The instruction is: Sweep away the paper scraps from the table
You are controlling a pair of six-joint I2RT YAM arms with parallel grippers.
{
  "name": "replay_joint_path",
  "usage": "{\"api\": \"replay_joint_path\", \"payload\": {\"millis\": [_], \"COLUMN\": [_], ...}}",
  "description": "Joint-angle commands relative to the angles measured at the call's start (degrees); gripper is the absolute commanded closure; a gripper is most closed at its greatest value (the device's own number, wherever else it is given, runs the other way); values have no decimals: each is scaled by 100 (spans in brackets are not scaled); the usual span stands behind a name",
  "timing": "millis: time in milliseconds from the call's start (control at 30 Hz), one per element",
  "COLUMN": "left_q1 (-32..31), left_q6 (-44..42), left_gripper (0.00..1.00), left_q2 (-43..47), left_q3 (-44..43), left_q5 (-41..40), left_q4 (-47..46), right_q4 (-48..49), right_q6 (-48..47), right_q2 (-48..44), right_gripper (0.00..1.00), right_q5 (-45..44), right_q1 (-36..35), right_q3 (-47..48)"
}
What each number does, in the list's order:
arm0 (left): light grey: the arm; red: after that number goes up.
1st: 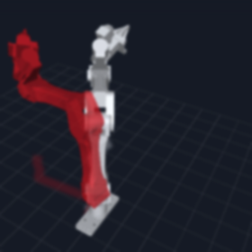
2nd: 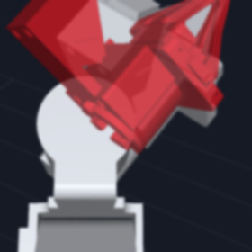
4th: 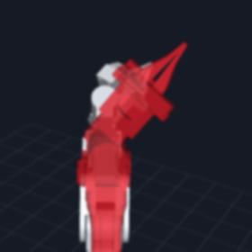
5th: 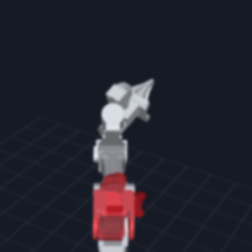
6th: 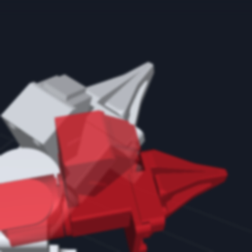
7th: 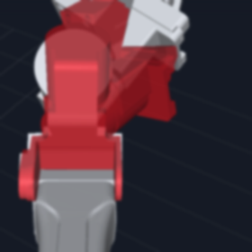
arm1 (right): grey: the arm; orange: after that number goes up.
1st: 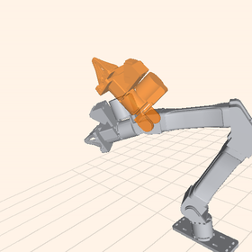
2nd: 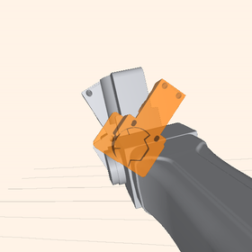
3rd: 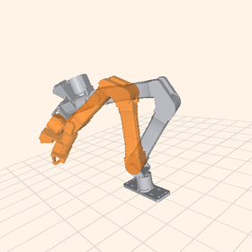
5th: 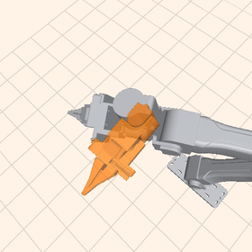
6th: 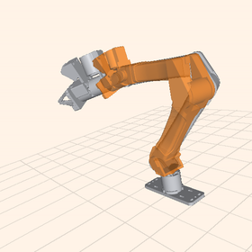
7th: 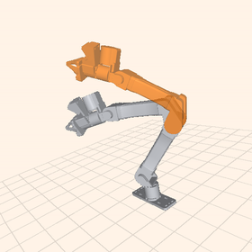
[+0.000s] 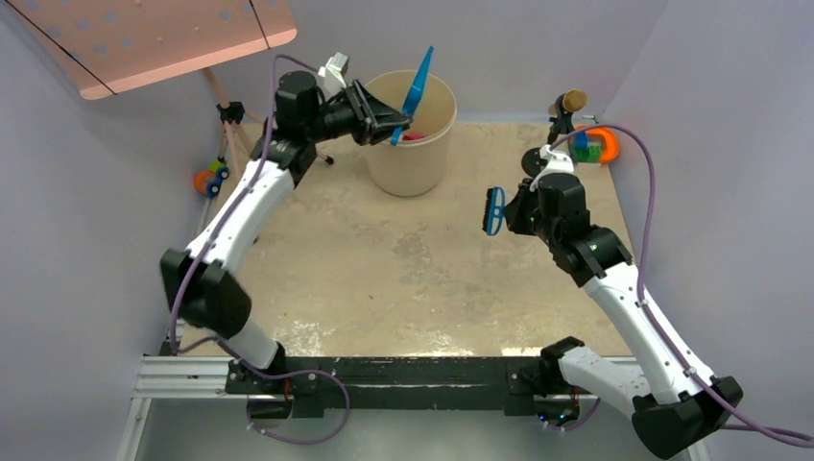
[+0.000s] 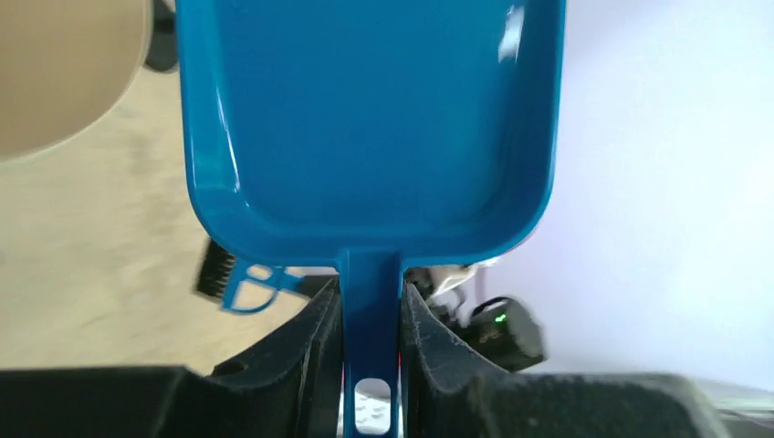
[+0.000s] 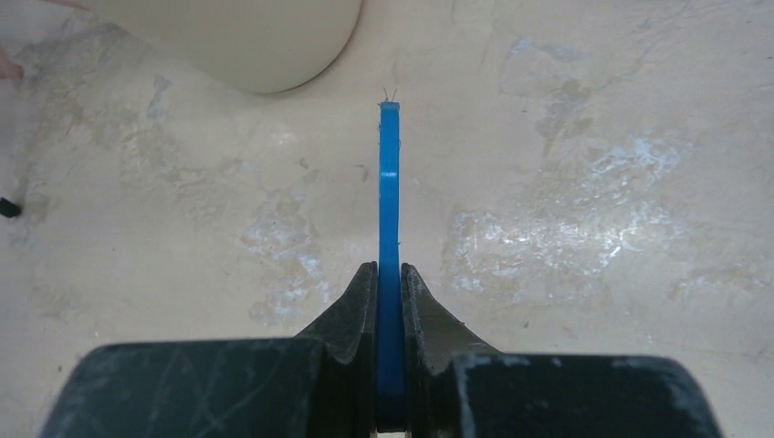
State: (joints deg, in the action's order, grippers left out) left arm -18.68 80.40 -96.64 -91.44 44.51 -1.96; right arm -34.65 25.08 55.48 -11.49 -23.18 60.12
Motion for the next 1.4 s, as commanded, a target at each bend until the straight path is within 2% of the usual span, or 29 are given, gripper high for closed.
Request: {"api": "replay_joint_path", "payload": {"millis": [0,67,200,400,533,800,900,967,1000,1033,1067,1100,1167,1367], "left_q1": [-363,-513,-657,-746,-760,-769,-769,-769,-769,-769,-769,-771,-769,-767], "left_q6": [-4226,-4741,-5220,-5264,-5338,-5432,-5414,-5362,-5345,-5342,-5335,-5356,-5383,-5253], "left_gripper": [100,100,100,100,100,100,94,81,67,51,31,19,2,1], "left_q2": [1378,1871,2779,2951,2734,2435,2350,2333,2346,2395,2467,2552,2736,3680], "left_q3": [284,1003,2793,4624,5120,5405,5399,5399,5400,5401,5403,5413,5385,5163], "left_q5": [-1731,-2587,-3699,-4826,-5146,-5298,-5315,-5413,-5460,-5492,-5523,-5531,-5540,-5468], "left_q4": [3838,3960,3196,1860,1096,509,522,574,609,646,687,715,845,1566], "right_q4": [588,683,841,1657,2160,2785,2979,2964,2867,2767,2760,2717,2541,2076], "right_q6": [-64,-71,-72,124,365,865,1029,1039,1021,964,893,834,679,146], "right_q2": [24,80,90,110,403,1513,1693,1801,1841,1832,1752,1649,1391,548], "right_gripper": [100,100,100,100,100,100,100,98,78,35,6,2,1,1], "right_q5": [619,675,684,987,1400,2259,2304,2300,2234,2136,2060,1913,1517,889], "right_q1": [21,16,22,20,20,15,27,32,36,33,37,37,41,35], "right_q3": [-185,-288,-553,-1146,-1283,-1264,-1317,-1264,-1200,-1145,-1150,-1154,-1113,-943]}}
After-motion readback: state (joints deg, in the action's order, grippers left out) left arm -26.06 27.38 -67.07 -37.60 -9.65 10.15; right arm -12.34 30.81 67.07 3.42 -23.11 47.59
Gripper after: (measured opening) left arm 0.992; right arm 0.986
